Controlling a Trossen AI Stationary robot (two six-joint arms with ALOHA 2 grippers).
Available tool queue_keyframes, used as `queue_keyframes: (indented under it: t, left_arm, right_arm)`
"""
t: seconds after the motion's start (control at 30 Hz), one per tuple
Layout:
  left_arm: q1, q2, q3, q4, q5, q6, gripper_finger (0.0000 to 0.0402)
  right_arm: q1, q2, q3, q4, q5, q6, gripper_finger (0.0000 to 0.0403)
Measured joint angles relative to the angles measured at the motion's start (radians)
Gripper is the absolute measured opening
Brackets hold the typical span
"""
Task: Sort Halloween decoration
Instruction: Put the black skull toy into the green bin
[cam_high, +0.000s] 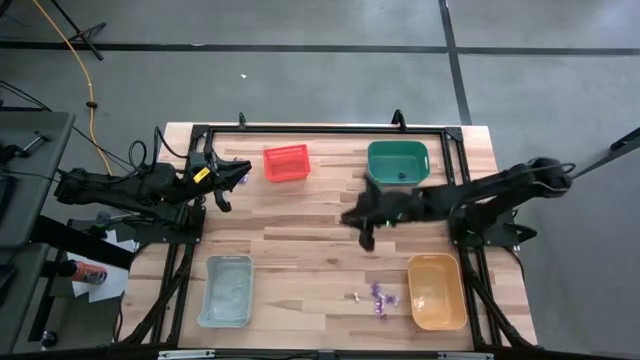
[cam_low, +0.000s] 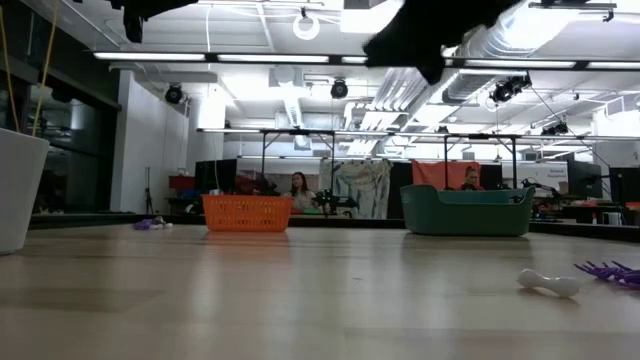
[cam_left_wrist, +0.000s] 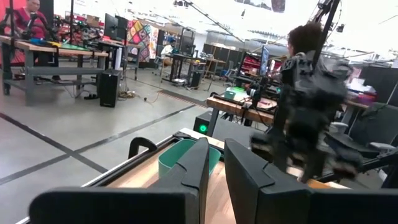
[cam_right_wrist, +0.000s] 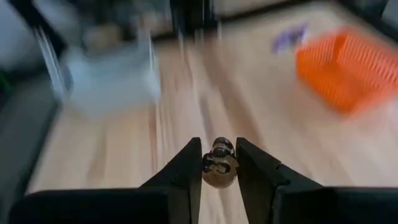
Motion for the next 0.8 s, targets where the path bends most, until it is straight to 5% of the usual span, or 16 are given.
queue_keyframes:
  t: [0.23, 0.5, 0.8]
  left_arm:
    - [0.0, 0.012, 0.0, 0.015, 0.008, 0.042, 0.0042]
    - [0.0, 0.097, 0.0, 0.011, 0.076, 0.089, 0.0042]
    - [0.0, 0.137, 0.0, 0.015, 0.079, 0.074, 0.0042]
  right_arm:
    - [-0.189, -0.098, -0.144, 0.476, -0.096, -0.001, 0.0075]
    - [-0.269, -0.104, -0.147, 0.524, -0.231, -0.006, 0.0075]
    - [-0.269, -0.104, -0.147, 0.525, -0.24, -0.005, 0.0075]
